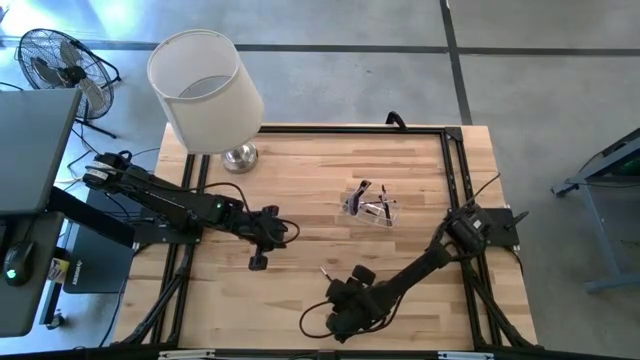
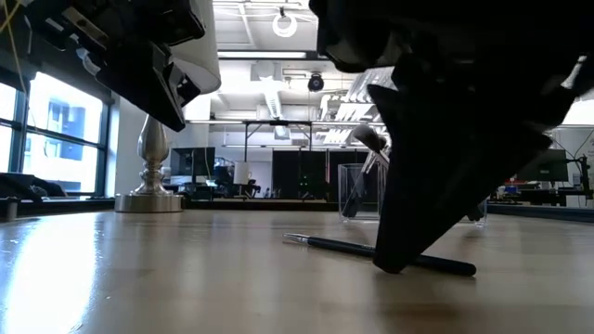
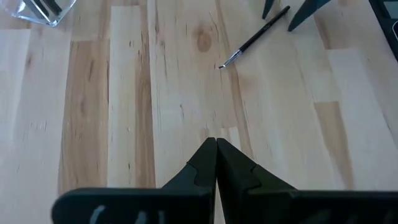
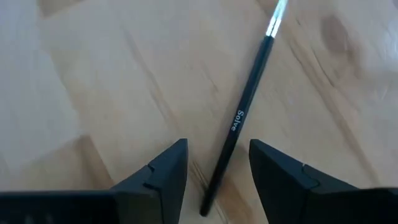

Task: Put items in baskets/containers
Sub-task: Put the black liner brush into the transparent organizer

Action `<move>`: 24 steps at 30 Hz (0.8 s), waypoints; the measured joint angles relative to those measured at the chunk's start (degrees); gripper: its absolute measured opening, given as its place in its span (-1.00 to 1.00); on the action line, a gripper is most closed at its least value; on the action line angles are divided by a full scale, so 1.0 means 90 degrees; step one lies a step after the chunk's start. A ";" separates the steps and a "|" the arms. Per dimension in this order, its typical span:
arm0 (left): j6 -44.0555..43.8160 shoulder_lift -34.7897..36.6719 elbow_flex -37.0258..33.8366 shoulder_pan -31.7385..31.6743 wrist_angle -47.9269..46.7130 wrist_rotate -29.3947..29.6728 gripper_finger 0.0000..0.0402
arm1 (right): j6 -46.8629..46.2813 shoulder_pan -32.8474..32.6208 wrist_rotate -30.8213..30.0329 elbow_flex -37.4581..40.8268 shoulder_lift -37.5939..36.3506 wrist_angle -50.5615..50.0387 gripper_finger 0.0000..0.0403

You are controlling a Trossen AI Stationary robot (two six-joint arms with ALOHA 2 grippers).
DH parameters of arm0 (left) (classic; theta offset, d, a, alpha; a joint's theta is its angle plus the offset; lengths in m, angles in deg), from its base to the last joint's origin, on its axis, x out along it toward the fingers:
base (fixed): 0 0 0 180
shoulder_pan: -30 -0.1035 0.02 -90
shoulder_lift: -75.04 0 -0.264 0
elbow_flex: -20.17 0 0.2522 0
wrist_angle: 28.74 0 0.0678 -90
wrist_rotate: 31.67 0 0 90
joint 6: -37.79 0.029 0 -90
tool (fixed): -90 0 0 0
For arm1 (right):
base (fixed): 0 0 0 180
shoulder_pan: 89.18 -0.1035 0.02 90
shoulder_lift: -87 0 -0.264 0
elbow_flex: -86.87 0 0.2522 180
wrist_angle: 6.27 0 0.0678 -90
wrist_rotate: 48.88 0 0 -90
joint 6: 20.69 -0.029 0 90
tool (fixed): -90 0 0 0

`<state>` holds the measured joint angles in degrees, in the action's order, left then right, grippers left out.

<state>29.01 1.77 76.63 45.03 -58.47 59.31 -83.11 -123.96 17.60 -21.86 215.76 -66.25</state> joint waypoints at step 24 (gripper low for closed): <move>0.1141 -0.1277 -0.0002 0.0000 0.1332 -0.0715 -0.70 | 0.0455 0.0327 0.0825 0.0013 0.0041 0.0048 -0.93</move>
<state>39.28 -9.72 76.61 45.03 -46.49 52.88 -79.01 -121.02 25.02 -21.74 216.12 -65.82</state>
